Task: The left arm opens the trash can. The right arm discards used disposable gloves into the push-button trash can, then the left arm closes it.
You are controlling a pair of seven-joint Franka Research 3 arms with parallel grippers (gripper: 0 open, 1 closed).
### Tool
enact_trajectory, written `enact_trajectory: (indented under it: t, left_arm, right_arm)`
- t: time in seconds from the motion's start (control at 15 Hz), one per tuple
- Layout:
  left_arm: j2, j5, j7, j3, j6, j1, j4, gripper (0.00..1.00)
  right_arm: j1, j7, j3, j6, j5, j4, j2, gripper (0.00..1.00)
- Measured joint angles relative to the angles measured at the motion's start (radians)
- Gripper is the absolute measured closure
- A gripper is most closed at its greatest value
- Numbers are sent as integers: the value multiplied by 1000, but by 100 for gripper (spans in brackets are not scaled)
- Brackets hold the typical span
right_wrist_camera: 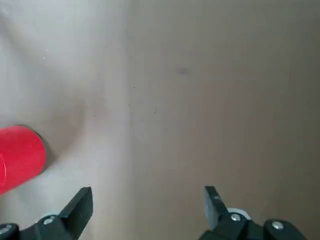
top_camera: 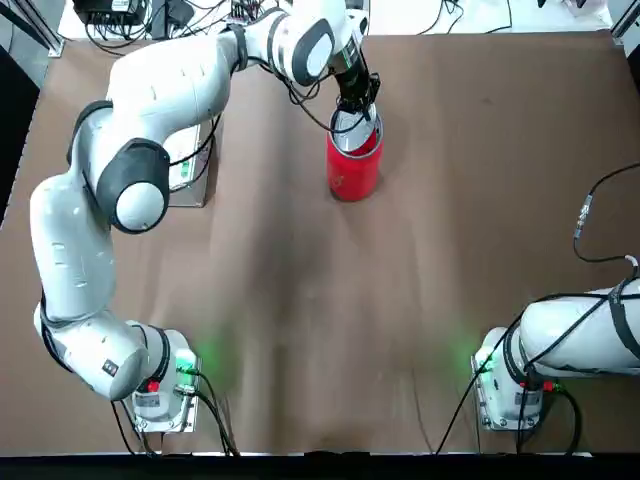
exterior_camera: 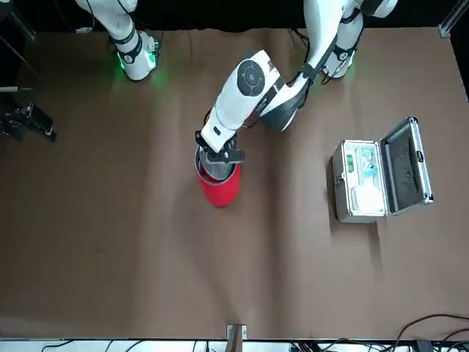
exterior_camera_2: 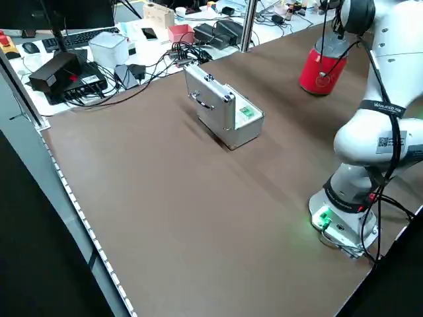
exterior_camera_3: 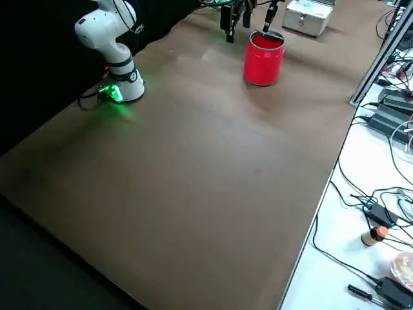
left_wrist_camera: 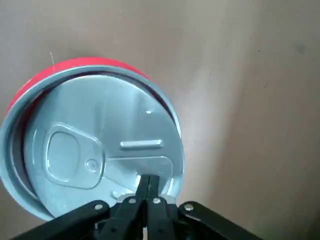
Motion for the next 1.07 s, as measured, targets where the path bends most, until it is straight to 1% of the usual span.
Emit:
enact_trajectory:
  t: [0.53,0.93,1.07]
  left_arm:
    - [29,35,-1,5,5,-19,1,99]
    - [45,36,-2,51,9,-69,2,99]
    - [47,36,-2,52,10,-71,3,99]
  right_arm:
    - [1,0,0,-2,0,-1,9,2]
    - [2,0,0,-1,0,-1,23,2]
    - [2,0,0,0,0,-1,23,2]
